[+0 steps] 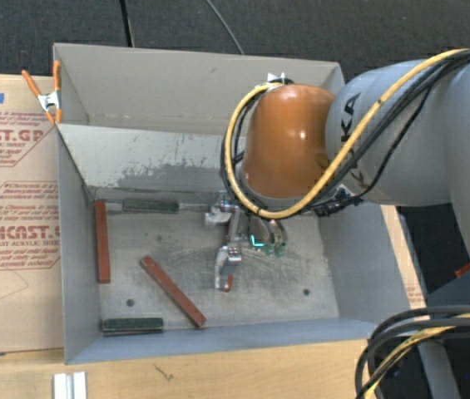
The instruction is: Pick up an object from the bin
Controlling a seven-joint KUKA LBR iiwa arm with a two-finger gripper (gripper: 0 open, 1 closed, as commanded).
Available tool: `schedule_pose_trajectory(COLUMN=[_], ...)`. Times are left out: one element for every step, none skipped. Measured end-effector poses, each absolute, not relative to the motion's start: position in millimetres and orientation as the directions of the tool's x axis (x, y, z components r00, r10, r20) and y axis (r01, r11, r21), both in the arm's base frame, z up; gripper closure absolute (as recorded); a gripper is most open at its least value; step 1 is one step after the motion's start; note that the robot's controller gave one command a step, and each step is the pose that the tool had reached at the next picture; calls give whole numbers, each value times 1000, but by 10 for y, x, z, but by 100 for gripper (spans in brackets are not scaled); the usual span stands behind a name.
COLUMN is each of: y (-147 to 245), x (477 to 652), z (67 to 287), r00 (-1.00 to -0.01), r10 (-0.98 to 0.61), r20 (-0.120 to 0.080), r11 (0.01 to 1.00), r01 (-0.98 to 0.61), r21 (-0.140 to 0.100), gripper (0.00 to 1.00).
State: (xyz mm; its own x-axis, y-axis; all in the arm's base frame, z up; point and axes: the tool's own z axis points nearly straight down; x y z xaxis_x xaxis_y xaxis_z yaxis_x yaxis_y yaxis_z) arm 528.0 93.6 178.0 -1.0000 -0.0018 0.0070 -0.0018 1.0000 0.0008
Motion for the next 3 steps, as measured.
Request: schedule_pose_trajectory(y=[932, 713, 302], x=[5298, 5323, 5213], z=[1820, 1341, 759], r00=[-1000, -999, -990], r10=[-1, -34, -137], r20=[-1, -8, -16], r11=[1000, 999, 991], r01=[-1, -34, -137], r21=[1, 1, 2], gripper=[0, 0, 100])
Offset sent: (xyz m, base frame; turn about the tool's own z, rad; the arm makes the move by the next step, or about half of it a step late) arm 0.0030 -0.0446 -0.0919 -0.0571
